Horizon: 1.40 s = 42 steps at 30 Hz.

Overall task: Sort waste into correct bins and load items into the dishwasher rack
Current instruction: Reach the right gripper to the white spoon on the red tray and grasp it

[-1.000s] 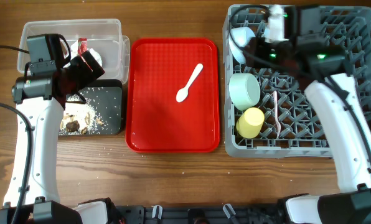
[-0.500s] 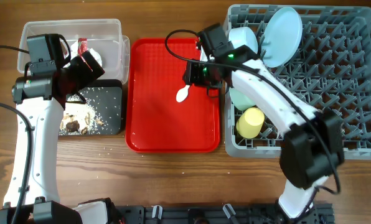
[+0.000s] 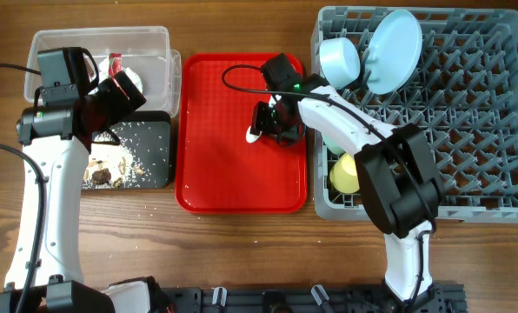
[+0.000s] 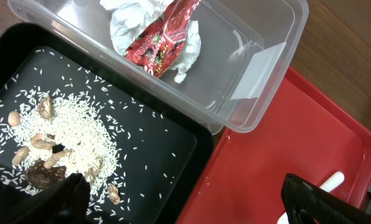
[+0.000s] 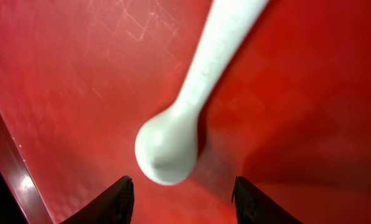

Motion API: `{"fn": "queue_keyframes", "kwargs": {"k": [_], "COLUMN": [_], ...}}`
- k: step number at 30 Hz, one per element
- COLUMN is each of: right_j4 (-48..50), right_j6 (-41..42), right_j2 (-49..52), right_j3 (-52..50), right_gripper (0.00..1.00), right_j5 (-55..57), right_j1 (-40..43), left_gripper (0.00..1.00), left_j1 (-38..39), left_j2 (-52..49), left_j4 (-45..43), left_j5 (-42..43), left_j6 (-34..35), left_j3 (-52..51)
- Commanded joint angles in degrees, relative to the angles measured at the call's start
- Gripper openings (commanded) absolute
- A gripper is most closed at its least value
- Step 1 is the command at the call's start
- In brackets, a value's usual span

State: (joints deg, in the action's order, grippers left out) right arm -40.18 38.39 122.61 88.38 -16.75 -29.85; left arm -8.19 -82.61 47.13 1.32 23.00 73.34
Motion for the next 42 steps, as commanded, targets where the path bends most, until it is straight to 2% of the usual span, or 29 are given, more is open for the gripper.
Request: {"fn": "queue_keyframes", "kwargs": {"k": [1,16,20,24,30,32,34,36,42], "right_j4": [1.01,4.72,4.76,4.81,5.42,6.23,6.78,7.50,9.88], "right_j6": [2.16,2.23,2.10,1.99,1.66,1.66,2.43,5.66,21.03], "right_j2": [2.08,7.34,7.39,7.39,7.39,7.39,7.39,7.39,7.39], "right_j3": [0.09,-0.02,-0.26,-0.37,-0.37,-0.37,-0.37,-0.39,-0.48], "right_gripper": [0.53,0.51,0.45,0.33,0.33,0.34,0.45,0.51,0.53], "right_j5": [0.74,1.27,1.88,2.16,3.67,3.89,4.24,5.64,9.38], "right_j1": [-0.44,-2.56,-2.56,-2.56,-2.56,-2.56,-2.56,-2.56,-3.04], "left_gripper": [1.00,1.00,1.00,1.00,1.00,1.00,1.00,1.00,1.00], "left_j1": [-0.24,-0.24,-0.24,-0.24,-0.24,-0.24,-0.24,-0.24,-0.24], "left_j2": [-0.35,-0.35,-0.35,-0.35,-0.35,-0.35,-0.35,-0.35,-0.35], "left_j4": [-0.13,-0.13,-0.13,-0.13,-0.13,-0.13,-0.13,-0.13,-0.13], "left_j5": [-0.57,-0.57,-0.59,-0.57,-0.57,-0.57,-0.57,-0.57,-0.57], "left_j6": [-0.28,-0.28,-0.28,-0.28,-0.28,-0.28,-0.28,-0.31,-0.28], "left_j3": [0.11,0.11,0.11,0.11,0.11,0.11,0.11,0.11,0.11]}}
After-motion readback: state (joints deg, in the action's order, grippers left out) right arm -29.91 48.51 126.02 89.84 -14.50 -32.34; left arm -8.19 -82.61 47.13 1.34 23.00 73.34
